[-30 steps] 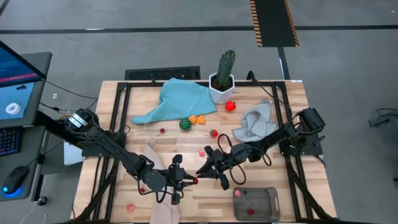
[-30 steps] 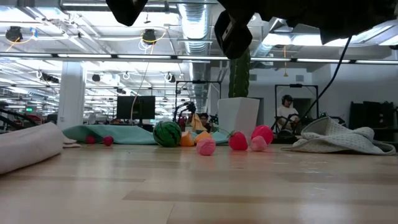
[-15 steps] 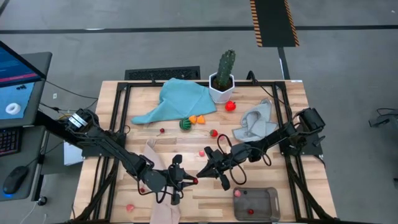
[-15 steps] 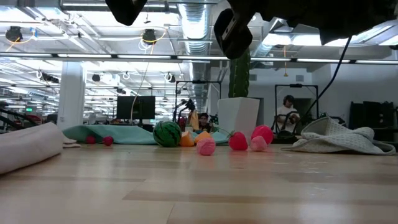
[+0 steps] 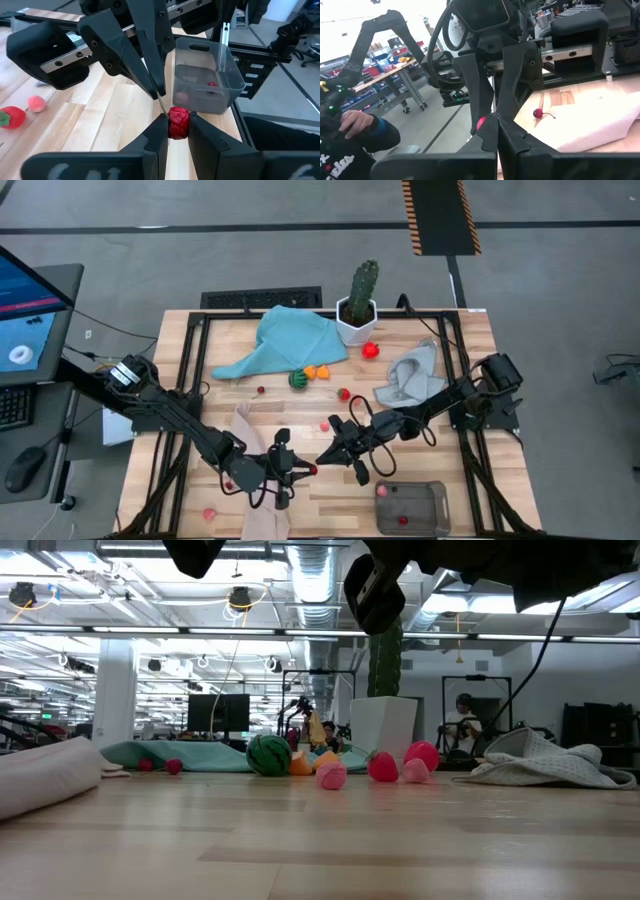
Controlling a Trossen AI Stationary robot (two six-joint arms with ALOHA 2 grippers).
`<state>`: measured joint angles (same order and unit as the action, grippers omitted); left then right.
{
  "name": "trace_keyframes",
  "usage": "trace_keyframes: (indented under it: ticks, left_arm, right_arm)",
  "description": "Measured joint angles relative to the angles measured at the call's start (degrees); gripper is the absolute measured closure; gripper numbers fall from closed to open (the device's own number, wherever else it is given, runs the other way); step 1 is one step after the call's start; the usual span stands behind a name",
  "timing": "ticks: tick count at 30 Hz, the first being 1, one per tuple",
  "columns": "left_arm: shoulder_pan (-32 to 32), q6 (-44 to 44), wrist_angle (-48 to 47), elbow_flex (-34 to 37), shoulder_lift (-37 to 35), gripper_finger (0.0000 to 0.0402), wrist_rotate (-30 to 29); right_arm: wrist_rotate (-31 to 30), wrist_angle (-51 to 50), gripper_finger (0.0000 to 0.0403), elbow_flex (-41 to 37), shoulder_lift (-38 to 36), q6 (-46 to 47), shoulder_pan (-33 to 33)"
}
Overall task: Pick and placing Produce into tupperware
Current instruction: Put the cherry into the black bin
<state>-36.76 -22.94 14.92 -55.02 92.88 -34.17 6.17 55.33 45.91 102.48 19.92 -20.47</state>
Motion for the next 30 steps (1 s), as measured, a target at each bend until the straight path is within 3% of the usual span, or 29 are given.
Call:
trace_keyframes:
  ticks: [14, 21, 30]
  left_arm:
    - [-3.23, -0.97, -1.9, 0.0, 0.0, 0.0234, -0.27]
    - [-5.61, -7.35, -9.76, 0.0, 0.0, 0.0228, -3.08]
    - [-6.9, -10.93, -14.41, 0.0, 0.0, 0.0228, -8.38]
  right_arm:
    - [0.29, -1.54, 0.0389, 0.0, -0.02, 0.62, -0.1]
    - [3.04, -2.32, 0.0378, 0.0, -0.28, 2.6, -2.71]
    - [-2.11, -19.01, 0.0393, -0.02, -10.16, 0.08, -10.43]
